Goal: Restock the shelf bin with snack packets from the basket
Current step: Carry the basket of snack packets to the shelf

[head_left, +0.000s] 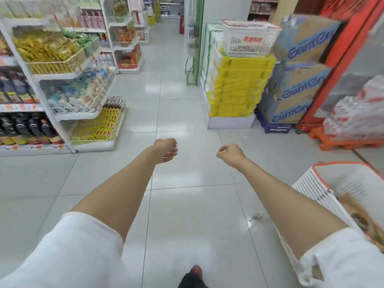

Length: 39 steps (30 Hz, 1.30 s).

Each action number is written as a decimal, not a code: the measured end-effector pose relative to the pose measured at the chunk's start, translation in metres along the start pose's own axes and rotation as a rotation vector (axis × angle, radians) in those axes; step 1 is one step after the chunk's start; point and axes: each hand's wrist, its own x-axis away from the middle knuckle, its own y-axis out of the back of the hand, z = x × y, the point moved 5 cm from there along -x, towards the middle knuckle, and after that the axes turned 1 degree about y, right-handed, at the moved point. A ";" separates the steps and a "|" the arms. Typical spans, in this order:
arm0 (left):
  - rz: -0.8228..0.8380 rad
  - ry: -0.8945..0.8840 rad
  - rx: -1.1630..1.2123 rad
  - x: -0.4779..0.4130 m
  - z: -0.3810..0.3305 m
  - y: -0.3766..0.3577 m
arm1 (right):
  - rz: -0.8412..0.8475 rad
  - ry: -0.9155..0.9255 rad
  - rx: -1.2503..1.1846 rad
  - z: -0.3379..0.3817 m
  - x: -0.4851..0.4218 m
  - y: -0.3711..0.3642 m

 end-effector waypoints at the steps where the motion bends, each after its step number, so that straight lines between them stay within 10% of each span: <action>1: -0.001 -0.004 -0.007 -0.026 -0.028 -0.011 | 0.000 -0.008 -0.008 0.005 -0.036 0.016; 20: 0.130 -0.161 -0.039 -0.560 -0.530 -0.269 | -0.267 -0.074 -0.040 0.029 -0.681 0.337; 39: -0.634 -0.148 -0.268 -0.977 -0.879 -0.362 | -0.569 0.056 0.156 0.067 -1.226 0.626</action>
